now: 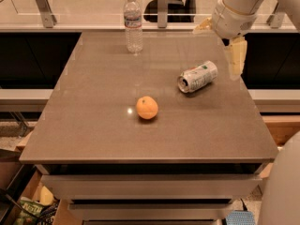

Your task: Place 7up can upright

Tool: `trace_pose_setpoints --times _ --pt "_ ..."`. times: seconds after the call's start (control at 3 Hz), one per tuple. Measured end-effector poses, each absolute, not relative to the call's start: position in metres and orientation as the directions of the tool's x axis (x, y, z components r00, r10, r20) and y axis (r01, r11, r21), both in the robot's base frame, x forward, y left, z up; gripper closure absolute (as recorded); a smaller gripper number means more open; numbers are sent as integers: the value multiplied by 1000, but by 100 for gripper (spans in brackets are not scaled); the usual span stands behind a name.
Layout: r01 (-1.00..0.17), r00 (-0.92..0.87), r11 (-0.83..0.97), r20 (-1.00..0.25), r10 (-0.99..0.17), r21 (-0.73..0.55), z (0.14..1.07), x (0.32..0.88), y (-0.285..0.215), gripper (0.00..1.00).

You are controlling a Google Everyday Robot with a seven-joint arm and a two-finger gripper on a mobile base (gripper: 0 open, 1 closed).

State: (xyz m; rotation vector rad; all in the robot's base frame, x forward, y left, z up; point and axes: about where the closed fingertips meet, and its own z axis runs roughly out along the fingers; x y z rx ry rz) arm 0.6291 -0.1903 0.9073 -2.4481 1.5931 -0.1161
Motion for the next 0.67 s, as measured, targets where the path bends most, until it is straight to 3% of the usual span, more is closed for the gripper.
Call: trace_pose_setpoints --times 0.67 --pt "-892 419 -398 -61 -906 -216 901 632 -186 0"
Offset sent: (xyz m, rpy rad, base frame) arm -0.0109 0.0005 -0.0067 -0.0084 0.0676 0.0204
